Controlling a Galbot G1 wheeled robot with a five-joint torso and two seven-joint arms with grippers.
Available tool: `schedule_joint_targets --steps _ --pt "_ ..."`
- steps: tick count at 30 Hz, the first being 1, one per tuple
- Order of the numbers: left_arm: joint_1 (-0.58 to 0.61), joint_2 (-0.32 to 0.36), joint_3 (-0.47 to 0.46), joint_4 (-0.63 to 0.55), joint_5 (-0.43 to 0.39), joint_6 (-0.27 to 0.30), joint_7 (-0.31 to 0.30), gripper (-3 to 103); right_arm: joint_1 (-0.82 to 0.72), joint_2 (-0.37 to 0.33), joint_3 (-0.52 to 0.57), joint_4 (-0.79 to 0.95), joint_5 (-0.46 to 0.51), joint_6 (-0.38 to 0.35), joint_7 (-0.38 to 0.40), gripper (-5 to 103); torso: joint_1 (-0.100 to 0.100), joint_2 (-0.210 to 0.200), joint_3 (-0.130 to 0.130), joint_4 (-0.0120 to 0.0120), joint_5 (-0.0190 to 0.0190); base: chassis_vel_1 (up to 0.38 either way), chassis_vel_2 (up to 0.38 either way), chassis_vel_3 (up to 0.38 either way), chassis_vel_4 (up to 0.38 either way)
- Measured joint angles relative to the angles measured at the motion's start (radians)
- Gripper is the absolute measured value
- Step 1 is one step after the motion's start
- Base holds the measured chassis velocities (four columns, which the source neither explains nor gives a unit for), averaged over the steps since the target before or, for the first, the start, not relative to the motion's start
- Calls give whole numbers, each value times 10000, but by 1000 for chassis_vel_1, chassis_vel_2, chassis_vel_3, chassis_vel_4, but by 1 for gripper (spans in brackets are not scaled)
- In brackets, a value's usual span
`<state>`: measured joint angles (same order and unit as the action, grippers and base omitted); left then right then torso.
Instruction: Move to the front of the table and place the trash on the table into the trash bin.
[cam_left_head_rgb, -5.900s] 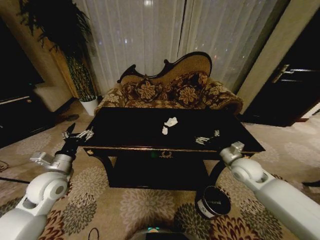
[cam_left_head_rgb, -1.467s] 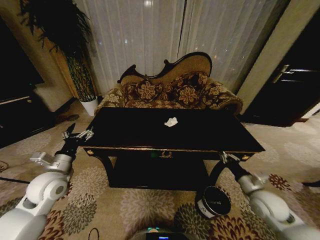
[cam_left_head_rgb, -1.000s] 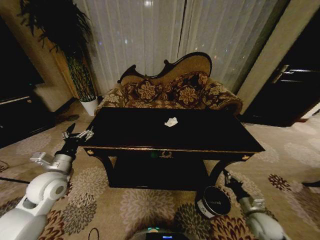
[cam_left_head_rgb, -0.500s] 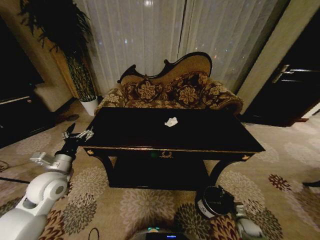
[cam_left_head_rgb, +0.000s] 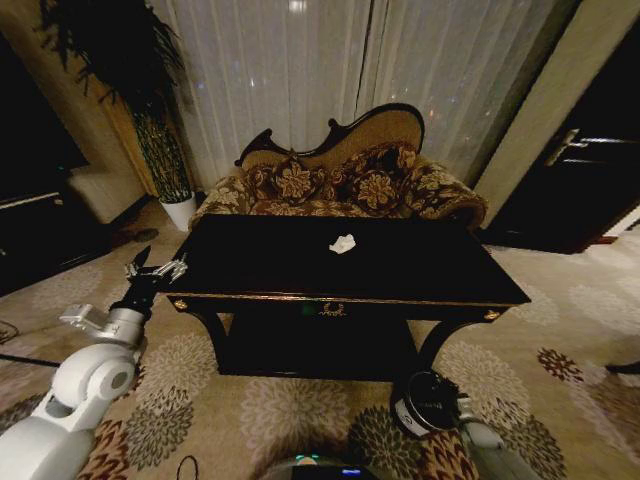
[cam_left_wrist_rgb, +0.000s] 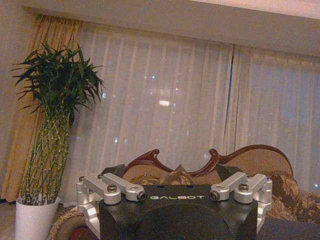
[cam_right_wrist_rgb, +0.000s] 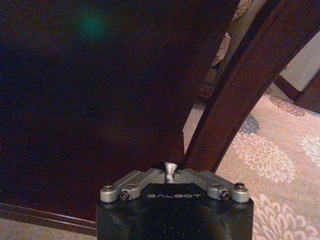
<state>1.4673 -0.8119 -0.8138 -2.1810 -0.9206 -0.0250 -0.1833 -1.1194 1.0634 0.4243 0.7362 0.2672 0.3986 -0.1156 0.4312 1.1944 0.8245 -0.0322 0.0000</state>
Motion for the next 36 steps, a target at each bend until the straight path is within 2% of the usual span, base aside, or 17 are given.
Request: schedule_joint_targets --steps 1,5,6,7,10,14,16,18,19,21,22,23,25,27,29,30,36 --pt "0 0 0 0 0 0 0 100 20 0 0 -61 0 13 -3 7 0 0 0 0 0 0 0 0 0" --pt "0 0 0 0 0 0 0 100 177 -62 77 -521 0 114 -66 25 0 0 1 -1 1 0 0 0 0" --pt "0 0 0 0 0 0 0 100 177 -62 77 -521 0 114 -66 25 0 0 1 -1 1 0 0 0 0" --pt "0 0 0 0 0 0 0 100 187 -110 109 -579 10 125 -88 30 1 0 0 0 0 0 0 0 0" --pt "0 0 0 0 1 1 0 100 184 -179 164 -626 40 129 -108 36 0 0 0 -1 0 0 0 0 0" --pt "0 0 0 0 0 0 0 100 92 -247 232 -569 71 130 -130 57 0 0 0 -1 0 0 0 0 0" --pt "0 0 0 0 0 0 0 100 60 -247 244 -533 71 131 -134 57 0 0 0 -1 1 0 0 0 0" --pt "1 0 0 0 0 0 0 100 -57 -241 308 -407 74 131 -139 68 0 0 0 0 1 0 0 0 0" --pt "1 0 0 0 0 0 0 100 -57 -241 308 -407 74 131 -139 68 0 0 0 0 1 0 0 0 0" --pt "0 0 0 0 0 0 0 100 -355 -236 400 -40 299 123 -139 79 0 0 0 1 0 0 0 0 0" --pt "0 0 0 0 0 0 0 100 -510 -237 436 159 447 113 -138 79 0 0 0 1 1 0 0 0 0" --pt "0 0 0 0 0 0 0 100 -854 -249 506 582 750 94 -130 90 0 0 0 0 1 0 0 0 0" --pt "0 0 0 0 0 0 0 100 -1162 -265 595 961 1022 80 -121 90 0 0 0 -1 2 0 0 0 0" --pt "0 0 1 0 0 0 0 100 -1843 -286 866 1883 1619 23 -82 98 0 0 0 -2 -1 0 0 0 0" --pt "0 0 0 0 1 0 -1 100 -2612 -301 1198 2831 2109 -18 -42 100 -1 0 0 -1 1 0 0 0 0" --pt "0 0 0 0 1 0 -1 100 -2612 -301 1198 2831 2109 -18 -42 100 -1 0 0 -1 1 0 0 0 0" --pt "0 0 0 0 0 0 -1 100 -4658 -303 2335 5605 2616 64 -33 100 0 0 0 0 -2 0 0 0 0"
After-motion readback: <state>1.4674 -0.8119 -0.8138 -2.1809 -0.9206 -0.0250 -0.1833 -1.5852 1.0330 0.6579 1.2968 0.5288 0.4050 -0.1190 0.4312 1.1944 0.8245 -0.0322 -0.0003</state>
